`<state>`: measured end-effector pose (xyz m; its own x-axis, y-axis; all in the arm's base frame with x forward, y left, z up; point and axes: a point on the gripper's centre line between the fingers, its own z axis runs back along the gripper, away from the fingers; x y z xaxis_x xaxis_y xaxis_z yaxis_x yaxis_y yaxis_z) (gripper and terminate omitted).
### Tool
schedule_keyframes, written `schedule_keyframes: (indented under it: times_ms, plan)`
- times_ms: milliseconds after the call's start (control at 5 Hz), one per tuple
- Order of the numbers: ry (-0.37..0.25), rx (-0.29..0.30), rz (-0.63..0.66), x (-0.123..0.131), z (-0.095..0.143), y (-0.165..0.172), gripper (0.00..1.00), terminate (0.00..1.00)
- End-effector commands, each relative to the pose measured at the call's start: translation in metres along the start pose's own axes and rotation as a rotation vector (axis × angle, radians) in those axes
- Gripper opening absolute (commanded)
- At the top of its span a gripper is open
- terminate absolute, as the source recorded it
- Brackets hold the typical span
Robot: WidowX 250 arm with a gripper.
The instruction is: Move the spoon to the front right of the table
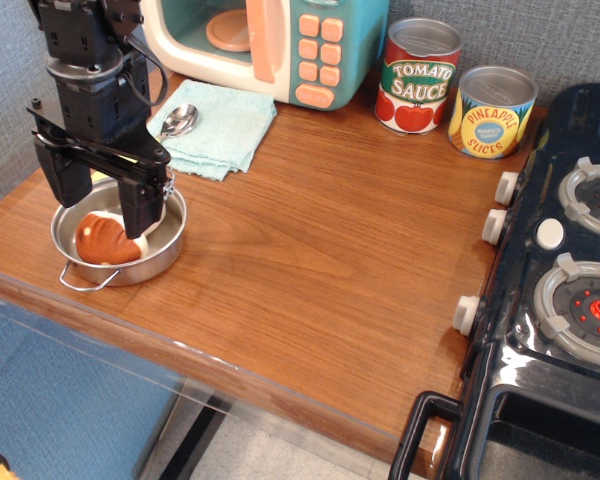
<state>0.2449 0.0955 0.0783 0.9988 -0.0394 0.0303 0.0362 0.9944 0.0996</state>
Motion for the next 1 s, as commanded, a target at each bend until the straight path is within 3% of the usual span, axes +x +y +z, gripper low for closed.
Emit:
schedule_keyframes:
  times_ms: [0, 600, 800]
  plan:
    - [0.000, 0.000, 0.000, 0.000, 0.000, 0.000, 1.00, 0.00]
    - [0.017, 0.011, 0.118, 0.047, -0.003, 0.054, 1.00, 0.00]
    - [0.080, 0.039, 0.143, 0.067, -0.021, 0.064, 1.00, 0.00]
